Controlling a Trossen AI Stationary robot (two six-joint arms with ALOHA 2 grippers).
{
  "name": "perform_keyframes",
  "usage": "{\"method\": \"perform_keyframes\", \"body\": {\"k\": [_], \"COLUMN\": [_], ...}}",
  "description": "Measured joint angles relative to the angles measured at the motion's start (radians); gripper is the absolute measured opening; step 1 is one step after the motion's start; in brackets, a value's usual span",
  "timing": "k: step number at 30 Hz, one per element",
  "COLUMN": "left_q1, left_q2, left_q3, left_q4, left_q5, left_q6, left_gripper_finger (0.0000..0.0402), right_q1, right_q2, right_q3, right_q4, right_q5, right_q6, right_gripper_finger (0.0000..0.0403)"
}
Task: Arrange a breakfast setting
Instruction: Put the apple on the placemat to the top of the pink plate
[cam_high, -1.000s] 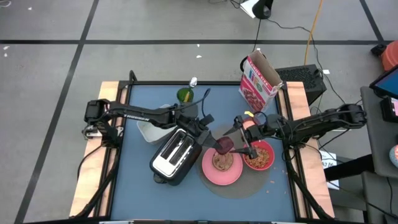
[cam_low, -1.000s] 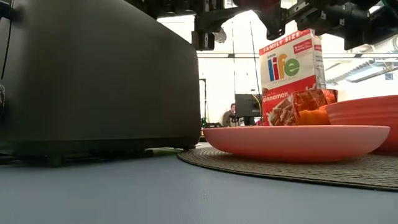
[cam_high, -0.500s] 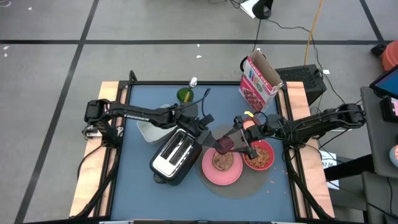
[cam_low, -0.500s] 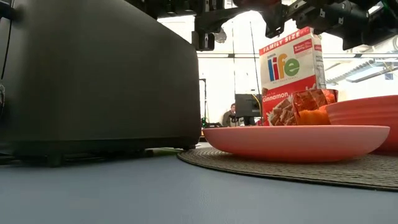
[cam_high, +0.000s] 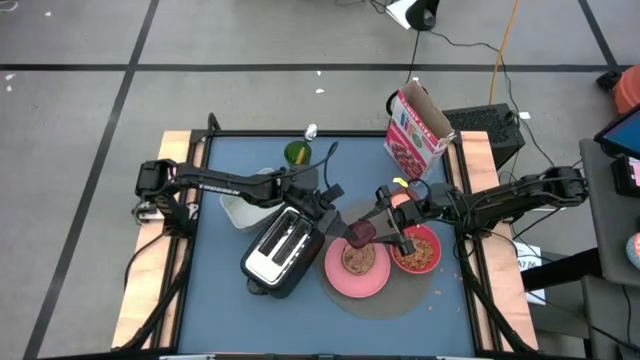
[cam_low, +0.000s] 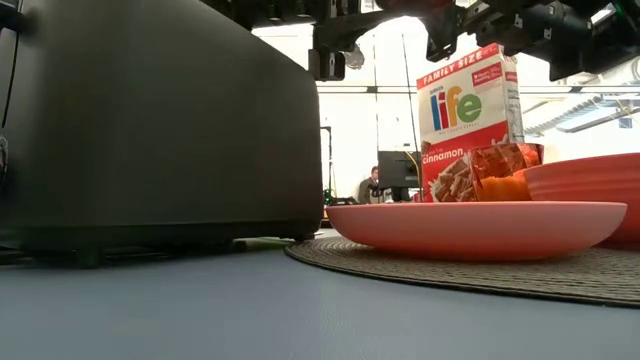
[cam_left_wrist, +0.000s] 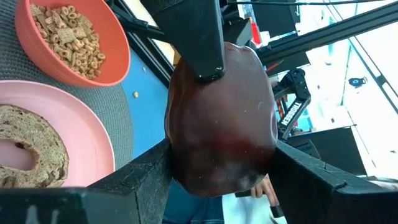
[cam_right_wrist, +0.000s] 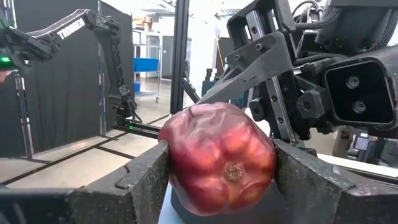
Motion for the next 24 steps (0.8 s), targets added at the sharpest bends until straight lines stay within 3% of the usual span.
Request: {"method": "perform_keyframes", "body": {"k": [16, 24], "left_q1": [-0.002, 0.000], "left_q2": [-0.001, -0.001], "left_q3": [0.000, 0.000], "left_q4": [0.005, 0.003], "left_q5": [-0.008, -0.019], "left_q6": [0.012, 0.087], "left_gripper_finger": [0.0246, 0.0311], "right_q1": [0.000, 0.000], "right_q2": [0.000, 0.000], "right_q3": [0.000, 0.000], "right_q4": [0.019, 0.022], "right_q5": [-0.001, -0.001], "right_q6": [0.032, 0.078], "right_gripper_finger": [0.0254, 0.0254]}}
